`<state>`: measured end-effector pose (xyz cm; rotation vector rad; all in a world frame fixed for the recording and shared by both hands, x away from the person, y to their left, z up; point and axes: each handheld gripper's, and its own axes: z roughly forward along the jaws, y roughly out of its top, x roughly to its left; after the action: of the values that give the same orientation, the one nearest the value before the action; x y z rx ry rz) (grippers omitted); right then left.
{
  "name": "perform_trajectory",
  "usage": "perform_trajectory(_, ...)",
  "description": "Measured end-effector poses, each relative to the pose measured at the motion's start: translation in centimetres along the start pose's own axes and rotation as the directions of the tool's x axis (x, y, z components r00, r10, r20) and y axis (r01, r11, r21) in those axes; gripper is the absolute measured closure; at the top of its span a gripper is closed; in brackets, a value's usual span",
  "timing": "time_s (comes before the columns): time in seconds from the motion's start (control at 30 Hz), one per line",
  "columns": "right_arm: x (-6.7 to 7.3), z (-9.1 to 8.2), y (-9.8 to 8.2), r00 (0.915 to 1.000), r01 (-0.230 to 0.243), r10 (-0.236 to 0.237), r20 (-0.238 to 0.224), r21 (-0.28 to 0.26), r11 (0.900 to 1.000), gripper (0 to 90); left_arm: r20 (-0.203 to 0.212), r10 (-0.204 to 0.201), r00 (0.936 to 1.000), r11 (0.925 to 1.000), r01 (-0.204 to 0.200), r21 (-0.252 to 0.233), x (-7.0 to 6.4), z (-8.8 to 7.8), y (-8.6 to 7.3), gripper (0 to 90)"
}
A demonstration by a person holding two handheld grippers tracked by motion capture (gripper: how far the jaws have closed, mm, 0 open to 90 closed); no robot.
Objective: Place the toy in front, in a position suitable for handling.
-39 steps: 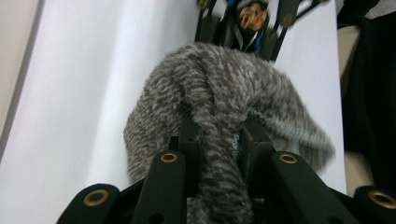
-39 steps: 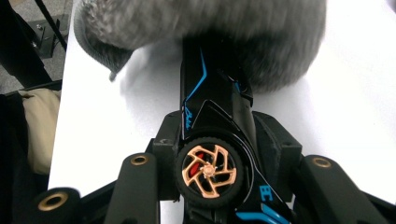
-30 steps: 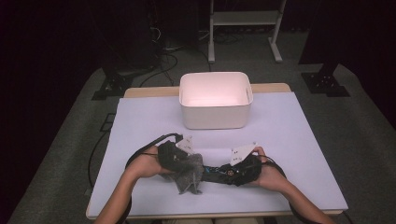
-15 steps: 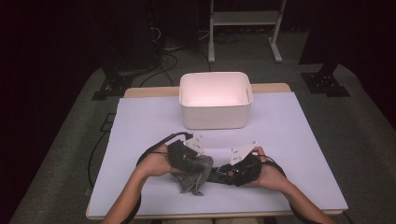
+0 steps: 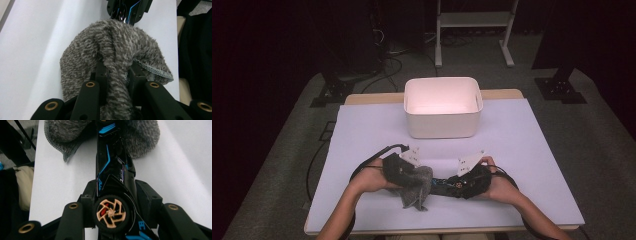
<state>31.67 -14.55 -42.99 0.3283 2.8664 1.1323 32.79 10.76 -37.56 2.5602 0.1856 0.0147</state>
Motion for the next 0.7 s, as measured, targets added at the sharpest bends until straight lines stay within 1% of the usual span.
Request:
perform_trajectory(0.07,0.0,0.1,0.4,1.0,0.004,-0.004,-0.005,0.022,1.0,52.5,0.004,0.0,1.0,1.0,0.0,-0.005,0.0,0.1,0.2,74.4)
perform_trajectory(0.1,0.1,0.1,0.7,1.0,0.008,-0.008,-0.006,0.039,0.999,51.9,0.004,0.006,1.0,1.0,-0.006,0.0,0.0,0.1,0.3,74.4)
perform_trajectory(0.13,0.1,0.2,1.0,0.9996,0.027,-0.027,-0.005,0.049,0.998,50.8,0.003,0.006,1.0,1.0,-0.006,-0.003,0.0,0.1,0.4,74.3)
perform_trajectory(0.27,0.2,0.3,2.6,0.9989,0.046,-0.046,-0.007,0.05,0.998,50.3,0.006,0.007,1.0,1.0,-0.007,-0.007,0.0,0.2,0.5,74.3)
perform_trajectory(0.3,0.2,0.4,2.9,0.9991,0.043,-0.043,-0.007,0.051,0.998,50.3,0.007,0.005,1.0,1.0,-0.005,-0.008,0.0,0.2,0.5,74.3)
perform_trajectory(0.43,0.2,1.3,3.8,0.9989,0.045,-0.044,-0.012,0.087,0.995,51.2,0.009,0.002,1.0,0.9999,-0.002,-0.016,0.0,0.2,0.3,74.3)
perform_trajectory(0.57,0.1,2.7,4.8,0.9992,0.04,-0.038,-0.015,0.144,0.989,53.3,0.008,0.005,1.0,0.9998,-0.005,-0.02,0.0,0.2,0.3,74.3)
perform_trajectory(0.63,0.1,3.3,5.3,0.9991,0.042,-0.041,-0.009,0.173,0.984,55.6,0.007,0.007,1.0,0.9997,-0.007,-0.021,0.0,0.1,0.2,74.3)
perform_trajectory(0.7,0.2,3.4,5.6,0.9985,0.054,-0.053,-0.013,0.193,0.98,56.5,0.007,0.007,1.0,0.9996,-0.007,-0.026,0.1,-0.2,0.1,74.3)
